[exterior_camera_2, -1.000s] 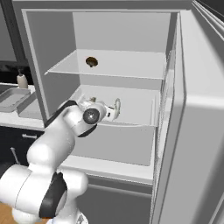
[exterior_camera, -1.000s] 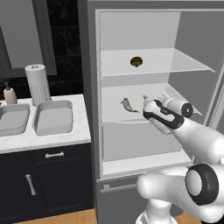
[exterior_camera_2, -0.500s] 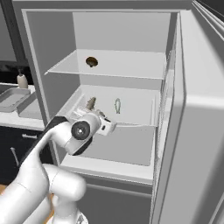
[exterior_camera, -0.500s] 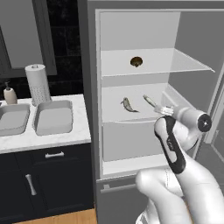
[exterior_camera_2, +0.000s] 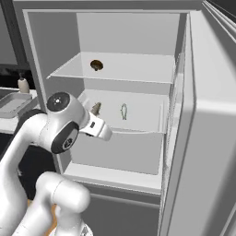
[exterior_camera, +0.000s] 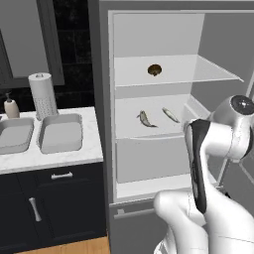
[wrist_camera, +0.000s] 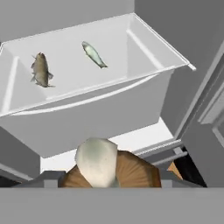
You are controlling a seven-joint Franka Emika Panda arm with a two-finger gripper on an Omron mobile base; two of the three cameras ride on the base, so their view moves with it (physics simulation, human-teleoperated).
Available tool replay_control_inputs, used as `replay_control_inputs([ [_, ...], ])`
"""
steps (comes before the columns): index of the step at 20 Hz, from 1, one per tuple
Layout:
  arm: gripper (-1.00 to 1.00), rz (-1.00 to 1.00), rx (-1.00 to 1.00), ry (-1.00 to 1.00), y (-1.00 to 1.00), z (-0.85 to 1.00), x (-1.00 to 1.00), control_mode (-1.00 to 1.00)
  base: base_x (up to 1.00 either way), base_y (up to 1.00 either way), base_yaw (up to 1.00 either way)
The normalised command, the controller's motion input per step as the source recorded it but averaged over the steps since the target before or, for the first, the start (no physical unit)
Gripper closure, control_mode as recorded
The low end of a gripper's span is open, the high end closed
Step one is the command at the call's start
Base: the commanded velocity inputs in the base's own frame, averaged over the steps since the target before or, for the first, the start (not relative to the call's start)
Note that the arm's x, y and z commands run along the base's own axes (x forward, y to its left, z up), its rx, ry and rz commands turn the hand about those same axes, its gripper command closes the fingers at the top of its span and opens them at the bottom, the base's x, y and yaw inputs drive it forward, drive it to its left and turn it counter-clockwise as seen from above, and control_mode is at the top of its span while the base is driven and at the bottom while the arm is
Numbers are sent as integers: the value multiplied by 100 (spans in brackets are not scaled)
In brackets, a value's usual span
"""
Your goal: Place one mushroom and one fish in each tupperware on the nearby counter, to pack two identical lunches.
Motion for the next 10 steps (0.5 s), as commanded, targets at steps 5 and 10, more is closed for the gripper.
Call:
replay_control_inputs([
  [5,100,0,0,0,0,0,0,100,-100,53,31],
  [10,100,0,0,0,0,0,0,100,-50,100,34],
])
